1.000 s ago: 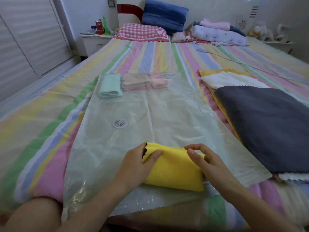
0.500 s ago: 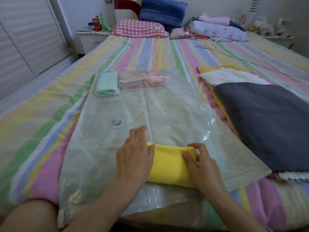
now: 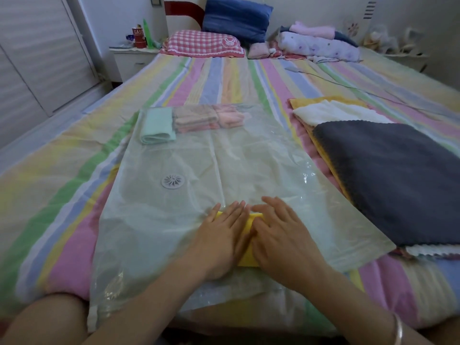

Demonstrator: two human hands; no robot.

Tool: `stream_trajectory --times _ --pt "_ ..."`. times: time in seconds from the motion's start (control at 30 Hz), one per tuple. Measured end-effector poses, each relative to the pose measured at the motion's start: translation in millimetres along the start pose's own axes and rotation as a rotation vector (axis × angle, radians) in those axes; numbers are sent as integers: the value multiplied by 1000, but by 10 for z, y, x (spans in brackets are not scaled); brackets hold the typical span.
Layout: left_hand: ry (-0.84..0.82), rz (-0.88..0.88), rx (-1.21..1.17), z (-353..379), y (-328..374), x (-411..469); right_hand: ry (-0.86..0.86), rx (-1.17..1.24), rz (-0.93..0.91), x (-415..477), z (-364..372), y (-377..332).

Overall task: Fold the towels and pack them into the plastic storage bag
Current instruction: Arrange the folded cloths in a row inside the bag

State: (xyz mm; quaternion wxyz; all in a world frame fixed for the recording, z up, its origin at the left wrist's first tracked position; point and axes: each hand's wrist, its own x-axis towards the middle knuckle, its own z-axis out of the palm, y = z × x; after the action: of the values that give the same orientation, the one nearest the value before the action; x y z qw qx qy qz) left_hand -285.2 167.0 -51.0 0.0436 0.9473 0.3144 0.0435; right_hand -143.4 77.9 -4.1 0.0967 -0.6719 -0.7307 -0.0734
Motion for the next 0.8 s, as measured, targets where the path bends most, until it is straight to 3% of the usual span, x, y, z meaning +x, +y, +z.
stream_trajectory --times 0.07,0.1,0.13,0.2,0.27,0.4,0.57,0.8 --pt "-36 -35 -262 -28 -63 29 -165 53 -65 36 -35 -7" --pt "-24 -106 -520 -87 -91 37 -237 79 -80 61 -48 15" --pt "4 -181 -779 -142 -123 38 -318 101 -79 87 -62 49" --pt "143 -262 -986 -219 -203 2 -429 61 -72 146 -77 84" --pt "269 -257 -933 -269 -239 -69 -444 2 -81 202 -71 76" --pt "412 -115 -590 -313 -195 -226 -446 -48 -75 277 -84 6" --pt "428 -4 -354 -334 -83 -409 -488 -80 -26 291 -100 5" --pt "400 108 -242 -282 170 -524 -525 -21 168 135 -153 326"
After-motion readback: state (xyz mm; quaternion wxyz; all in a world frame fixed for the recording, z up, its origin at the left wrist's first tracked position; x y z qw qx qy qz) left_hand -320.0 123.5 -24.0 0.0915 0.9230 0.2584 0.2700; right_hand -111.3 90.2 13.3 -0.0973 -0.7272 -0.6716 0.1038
